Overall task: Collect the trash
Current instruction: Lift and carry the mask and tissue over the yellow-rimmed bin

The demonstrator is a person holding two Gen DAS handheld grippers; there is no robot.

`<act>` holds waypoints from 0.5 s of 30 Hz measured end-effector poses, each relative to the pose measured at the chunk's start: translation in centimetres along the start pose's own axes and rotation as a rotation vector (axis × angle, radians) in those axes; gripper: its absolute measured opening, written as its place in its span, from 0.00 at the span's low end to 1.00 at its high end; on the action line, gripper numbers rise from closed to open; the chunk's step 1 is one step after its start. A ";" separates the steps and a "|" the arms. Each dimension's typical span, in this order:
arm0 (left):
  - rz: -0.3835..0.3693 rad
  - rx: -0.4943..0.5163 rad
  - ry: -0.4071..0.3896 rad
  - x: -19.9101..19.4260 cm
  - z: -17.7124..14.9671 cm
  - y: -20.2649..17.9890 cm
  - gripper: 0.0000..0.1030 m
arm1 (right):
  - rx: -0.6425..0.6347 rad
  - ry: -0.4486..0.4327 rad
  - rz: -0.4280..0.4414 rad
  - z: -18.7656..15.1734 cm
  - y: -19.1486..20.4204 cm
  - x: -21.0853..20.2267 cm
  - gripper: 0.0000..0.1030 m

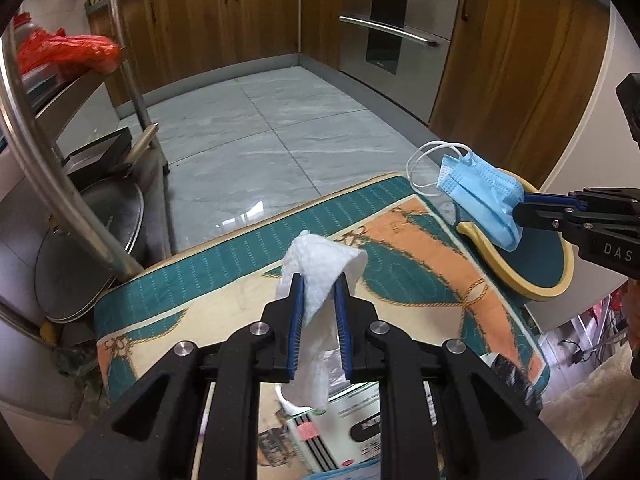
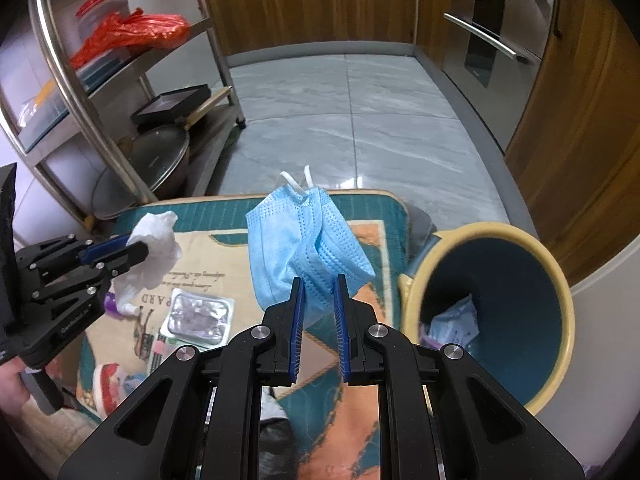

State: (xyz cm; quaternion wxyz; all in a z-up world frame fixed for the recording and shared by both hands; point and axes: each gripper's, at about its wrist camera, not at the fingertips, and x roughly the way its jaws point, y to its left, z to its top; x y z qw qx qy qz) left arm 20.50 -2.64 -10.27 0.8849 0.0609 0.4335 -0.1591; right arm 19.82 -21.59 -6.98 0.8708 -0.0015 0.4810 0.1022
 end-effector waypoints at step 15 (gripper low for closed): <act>-0.054 0.083 -0.038 -0.1 1.7 -6.5 0.15 | 0.067 -0.066 -0.072 -0.8 -4.8 -5.6 0.16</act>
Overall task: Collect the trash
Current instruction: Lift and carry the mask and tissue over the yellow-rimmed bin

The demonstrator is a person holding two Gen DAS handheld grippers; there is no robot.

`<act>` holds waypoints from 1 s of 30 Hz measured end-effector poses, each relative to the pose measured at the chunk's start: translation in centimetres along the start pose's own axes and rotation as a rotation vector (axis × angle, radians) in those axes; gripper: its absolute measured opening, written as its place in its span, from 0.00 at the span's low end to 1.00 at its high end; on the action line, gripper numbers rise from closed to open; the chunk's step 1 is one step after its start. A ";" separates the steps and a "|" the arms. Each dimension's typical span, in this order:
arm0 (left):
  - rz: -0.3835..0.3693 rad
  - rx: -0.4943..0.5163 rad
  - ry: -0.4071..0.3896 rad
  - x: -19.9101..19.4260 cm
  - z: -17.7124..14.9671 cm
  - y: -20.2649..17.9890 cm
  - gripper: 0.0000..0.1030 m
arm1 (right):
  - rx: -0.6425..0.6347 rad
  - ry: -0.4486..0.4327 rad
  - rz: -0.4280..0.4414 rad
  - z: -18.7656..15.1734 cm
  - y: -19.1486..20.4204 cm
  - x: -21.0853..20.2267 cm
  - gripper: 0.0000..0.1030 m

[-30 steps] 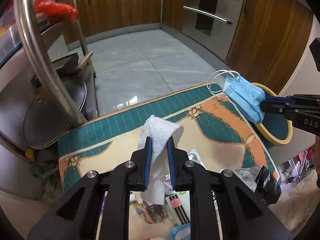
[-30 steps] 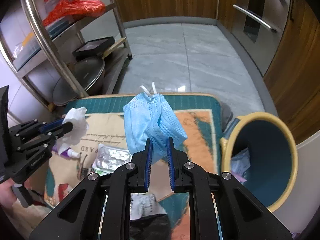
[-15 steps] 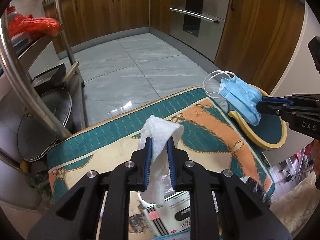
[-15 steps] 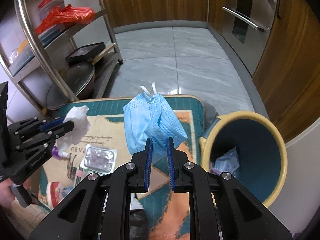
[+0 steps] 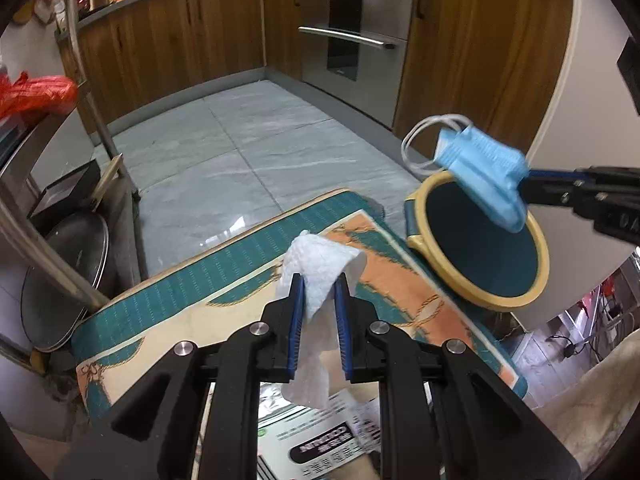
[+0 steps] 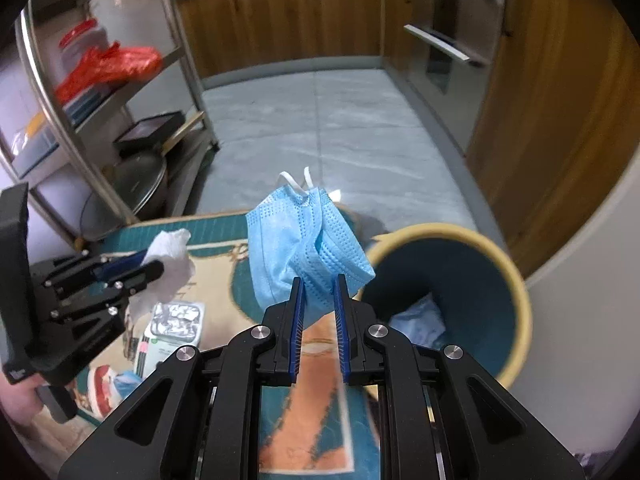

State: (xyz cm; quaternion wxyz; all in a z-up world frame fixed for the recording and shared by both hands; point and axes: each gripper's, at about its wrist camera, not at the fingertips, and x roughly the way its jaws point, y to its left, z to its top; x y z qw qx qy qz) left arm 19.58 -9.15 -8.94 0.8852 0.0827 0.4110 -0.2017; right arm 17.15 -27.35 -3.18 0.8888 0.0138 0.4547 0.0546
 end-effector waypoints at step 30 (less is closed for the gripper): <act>-0.111 0.142 0.007 2.1 0.9 -7.8 0.15 | 0.180 0.083 -0.192 -3.4 -9.8 1.7 0.16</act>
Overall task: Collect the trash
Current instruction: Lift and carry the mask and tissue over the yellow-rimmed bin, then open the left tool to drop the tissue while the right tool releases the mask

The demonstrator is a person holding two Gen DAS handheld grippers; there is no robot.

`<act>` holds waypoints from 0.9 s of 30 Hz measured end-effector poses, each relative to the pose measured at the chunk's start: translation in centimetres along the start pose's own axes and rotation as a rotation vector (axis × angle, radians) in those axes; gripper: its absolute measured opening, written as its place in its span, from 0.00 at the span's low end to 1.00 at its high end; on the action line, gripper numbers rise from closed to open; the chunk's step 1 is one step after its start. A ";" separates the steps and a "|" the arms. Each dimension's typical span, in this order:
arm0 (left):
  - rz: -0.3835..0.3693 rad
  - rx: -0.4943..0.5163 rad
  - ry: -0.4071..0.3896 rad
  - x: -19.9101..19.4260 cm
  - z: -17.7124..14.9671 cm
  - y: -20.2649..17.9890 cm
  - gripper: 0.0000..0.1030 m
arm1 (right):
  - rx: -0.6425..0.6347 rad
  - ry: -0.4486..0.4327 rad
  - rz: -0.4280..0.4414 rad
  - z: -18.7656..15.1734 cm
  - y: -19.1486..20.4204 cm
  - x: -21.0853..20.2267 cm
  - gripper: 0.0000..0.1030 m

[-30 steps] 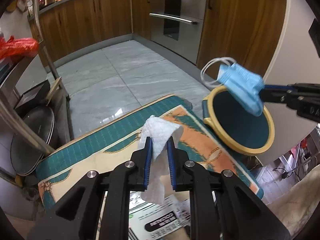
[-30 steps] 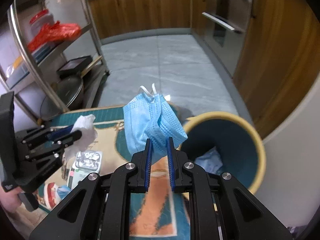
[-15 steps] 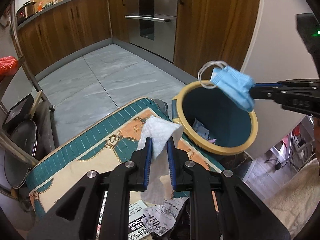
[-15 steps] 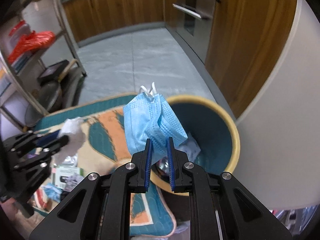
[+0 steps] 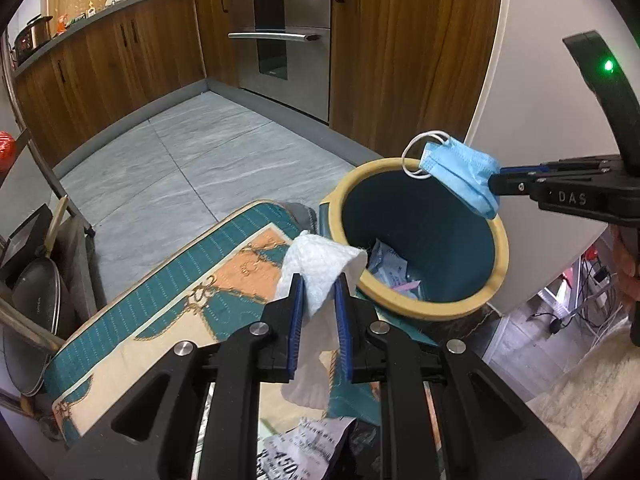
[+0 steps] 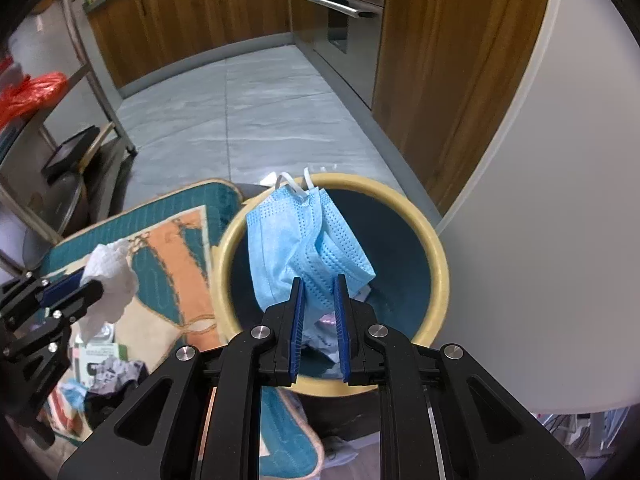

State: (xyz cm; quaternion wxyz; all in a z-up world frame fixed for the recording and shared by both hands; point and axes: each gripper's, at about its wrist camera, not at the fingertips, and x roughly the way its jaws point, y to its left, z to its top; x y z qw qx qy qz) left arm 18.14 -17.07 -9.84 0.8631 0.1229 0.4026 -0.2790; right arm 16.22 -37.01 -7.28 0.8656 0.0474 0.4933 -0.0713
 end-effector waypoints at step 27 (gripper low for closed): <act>-0.129 0.070 0.010 6.9 3.1 -7.9 0.15 | 0.041 0.115 -0.074 -0.9 -5.4 3.9 0.16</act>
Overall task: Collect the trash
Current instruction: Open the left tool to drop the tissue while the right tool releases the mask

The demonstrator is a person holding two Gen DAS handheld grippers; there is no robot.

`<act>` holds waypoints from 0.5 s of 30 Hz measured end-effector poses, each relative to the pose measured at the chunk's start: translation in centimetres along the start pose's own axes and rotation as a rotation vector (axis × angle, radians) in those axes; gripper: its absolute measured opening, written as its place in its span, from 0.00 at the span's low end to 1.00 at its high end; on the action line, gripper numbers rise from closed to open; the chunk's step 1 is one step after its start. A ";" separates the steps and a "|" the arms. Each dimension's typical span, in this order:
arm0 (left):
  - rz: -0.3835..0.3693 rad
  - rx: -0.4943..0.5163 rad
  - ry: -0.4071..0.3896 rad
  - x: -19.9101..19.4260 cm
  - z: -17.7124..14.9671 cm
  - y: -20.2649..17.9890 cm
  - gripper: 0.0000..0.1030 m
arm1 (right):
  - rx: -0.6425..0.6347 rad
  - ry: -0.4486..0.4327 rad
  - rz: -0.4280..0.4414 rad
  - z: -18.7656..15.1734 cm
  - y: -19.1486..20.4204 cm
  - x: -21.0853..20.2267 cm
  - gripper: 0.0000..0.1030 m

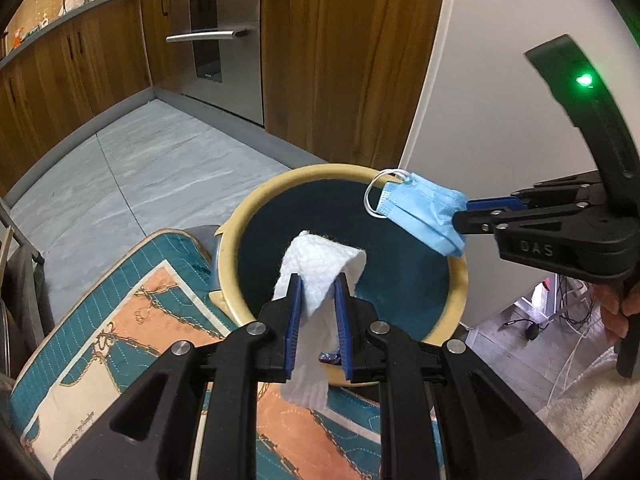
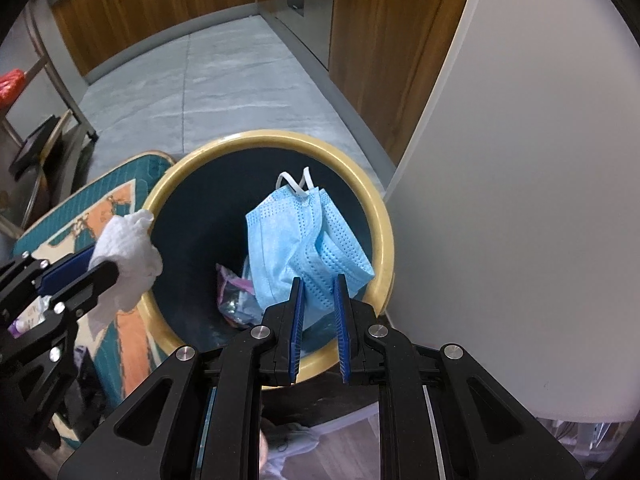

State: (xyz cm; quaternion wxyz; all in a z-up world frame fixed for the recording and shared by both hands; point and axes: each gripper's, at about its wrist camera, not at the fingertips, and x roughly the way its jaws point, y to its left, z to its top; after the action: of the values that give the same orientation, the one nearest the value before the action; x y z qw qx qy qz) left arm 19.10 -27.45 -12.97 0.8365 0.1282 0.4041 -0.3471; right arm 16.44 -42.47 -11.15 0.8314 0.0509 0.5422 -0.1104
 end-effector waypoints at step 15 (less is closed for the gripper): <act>-0.010 -0.007 -0.002 0.5 -0.1 -0.1 0.37 | -0.030 -0.031 -0.034 0.1 0.6 0.0 0.22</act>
State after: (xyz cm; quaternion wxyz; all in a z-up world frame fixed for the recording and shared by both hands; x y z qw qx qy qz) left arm 19.20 -27.68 -13.43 0.8355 0.1231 0.4052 -0.3501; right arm 16.66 -41.95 -11.11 0.8384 0.0275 0.5316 -0.1173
